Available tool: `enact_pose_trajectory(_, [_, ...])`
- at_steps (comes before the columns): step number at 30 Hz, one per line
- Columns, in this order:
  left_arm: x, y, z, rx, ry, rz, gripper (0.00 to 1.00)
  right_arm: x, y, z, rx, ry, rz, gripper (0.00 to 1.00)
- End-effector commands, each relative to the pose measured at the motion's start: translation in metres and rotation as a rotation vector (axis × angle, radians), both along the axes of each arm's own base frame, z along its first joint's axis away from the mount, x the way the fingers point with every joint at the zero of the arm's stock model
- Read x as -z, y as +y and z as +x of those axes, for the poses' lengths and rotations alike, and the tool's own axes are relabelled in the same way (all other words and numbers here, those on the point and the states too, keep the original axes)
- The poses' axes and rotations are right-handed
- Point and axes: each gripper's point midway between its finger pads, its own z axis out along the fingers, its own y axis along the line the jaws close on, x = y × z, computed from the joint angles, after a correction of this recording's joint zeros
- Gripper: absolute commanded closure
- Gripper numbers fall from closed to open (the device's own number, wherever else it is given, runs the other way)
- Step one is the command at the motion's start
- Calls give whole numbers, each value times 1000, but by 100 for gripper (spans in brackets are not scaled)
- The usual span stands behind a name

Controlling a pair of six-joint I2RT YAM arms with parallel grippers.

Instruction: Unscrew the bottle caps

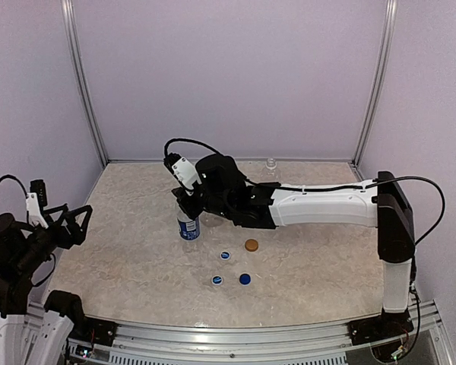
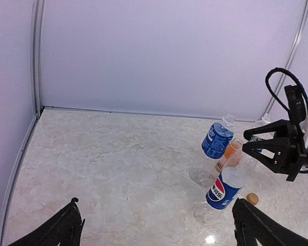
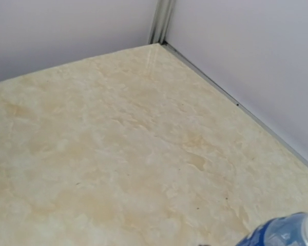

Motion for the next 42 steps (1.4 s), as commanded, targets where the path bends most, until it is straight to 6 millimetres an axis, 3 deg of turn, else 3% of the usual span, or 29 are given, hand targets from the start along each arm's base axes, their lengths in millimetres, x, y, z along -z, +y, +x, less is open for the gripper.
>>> enact_pose_trajectory(1, [5, 26, 9, -155, 7, -26, 1, 14, 2, 7, 19, 21, -12, 100])
enact_pose_trajectory(6, [4, 29, 9, -168, -1, -22, 1, 21, 1, 5, 14, 39, -24, 97])
enact_pose_trajectory(7, [3, 28, 8, -163, -3, -22, 1, 20, 1, 5, 13, 39, -24, 82])
enact_pose_trajectory(8, [3, 28, 8, -162, -3, -24, 1, 19, 1, 4, 10, 40, -27, 60])
enact_pose_trajectory(11, [4, 30, 9, -174, -2, -21, 1, 7, 2, 3, 4, 34, -23, 13])
enact_pose_trajectory(12, [4, 30, 9, -176, 2, -21, 1, -1, 3, 3, 0, 27, -14, 3])
enact_pose_trajectory(15, [5, 29, 10, -168, 3, -20, 1, -18, 2, -1, -19, 20, -16, 1])
enact_pose_trajectory(20, [5, 32, 10, -185, 2, -13, 1, -66, -1, -9, -57, -8, 8, 1])
enact_pose_trajectory(24, [6, 32, 10, -188, 4, -12, 1, -125, -31, 4, 31, -36, 80, 1])
enact_pose_trajectory(26, [7, 33, 11, -189, 8, -13, 1, -142, -66, 33, 142, -21, 99, 1])
enact_pose_trajectory(28, [7, 32, 11, -187, 7, -16, 1, -150, -115, 66, 291, 8, 119, 1])
enact_pose_trajectory(30, [7, 32, 10, -184, 7, -16, 1, -148, -176, 96, 462, 43, 136, 1])
enact_pose_trajectory(33, [8, 31, 10, -181, 7, -19, 1, -138, -283, 119, 706, 68, 171, 1])
enact_pose_trajectory(35, [8, 31, 10, -179, 6, -19, 1, -128, -347, 113, 811, 82, 228, 1])
enact_pose_trajectory(37, [8, 30, 11, -174, 7, -23, 1, -121, -403, 93, 900, 75, 295, 1])
enact_pose_trajectory(38, [9, 30, 11, -173, 9, -24, 1, -102, -430, 81, 959, 78, 292, 1])
enact_pose_trajectory(40, [12, 29, 13, -166, 19, -30, 1, -86, -472, 52, 1052, 57, 327, 1])
enact_pose_trajectory(42, [16, 25, 15, -147, 33, -40, 1, -64, -499, 24, 1106, 50, 357, 1])
